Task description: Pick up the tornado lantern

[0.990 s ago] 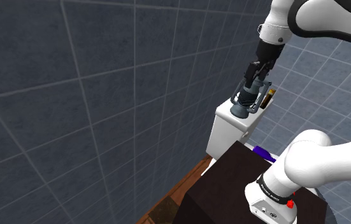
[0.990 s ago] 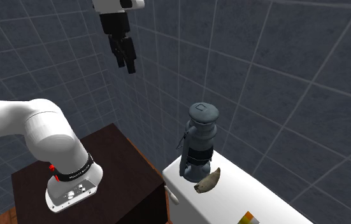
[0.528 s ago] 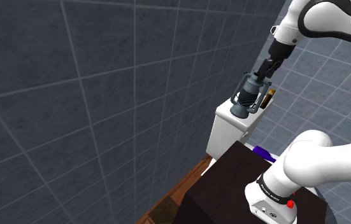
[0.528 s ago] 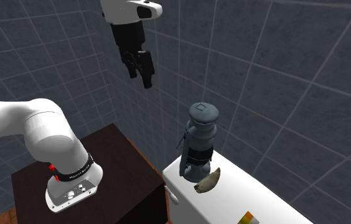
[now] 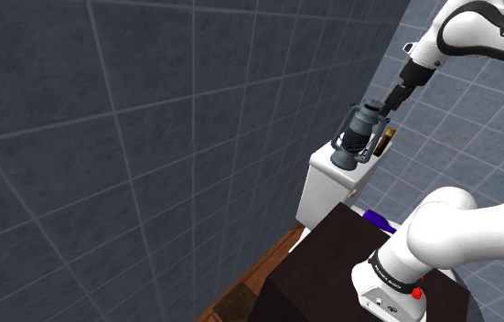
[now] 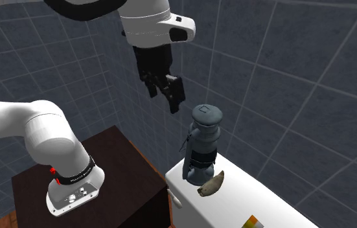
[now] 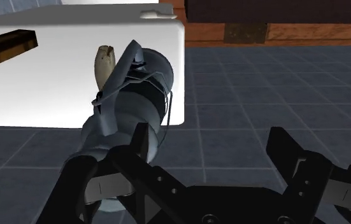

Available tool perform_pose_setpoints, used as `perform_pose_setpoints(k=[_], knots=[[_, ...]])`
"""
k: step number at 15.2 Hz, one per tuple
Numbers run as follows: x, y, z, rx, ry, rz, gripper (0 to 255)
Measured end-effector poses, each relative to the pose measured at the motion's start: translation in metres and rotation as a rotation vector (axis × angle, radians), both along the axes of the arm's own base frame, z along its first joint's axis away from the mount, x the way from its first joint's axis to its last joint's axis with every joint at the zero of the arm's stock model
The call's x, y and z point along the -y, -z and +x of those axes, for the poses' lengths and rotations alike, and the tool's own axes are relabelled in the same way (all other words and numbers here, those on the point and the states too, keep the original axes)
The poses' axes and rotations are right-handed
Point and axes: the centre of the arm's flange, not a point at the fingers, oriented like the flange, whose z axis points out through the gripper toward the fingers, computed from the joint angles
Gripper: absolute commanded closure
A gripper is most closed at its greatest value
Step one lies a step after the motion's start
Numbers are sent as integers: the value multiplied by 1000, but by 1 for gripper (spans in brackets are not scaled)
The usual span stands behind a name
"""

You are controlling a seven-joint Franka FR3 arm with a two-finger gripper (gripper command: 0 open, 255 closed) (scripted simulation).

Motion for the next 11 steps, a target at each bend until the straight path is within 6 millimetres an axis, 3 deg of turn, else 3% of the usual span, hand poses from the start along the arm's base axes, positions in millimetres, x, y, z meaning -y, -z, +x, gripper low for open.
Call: perform_pose_setpoints(k=[7,11], knots=[[97,20,-6,62,-43,55,0],[106,37,-7,68,-48,59,0]])
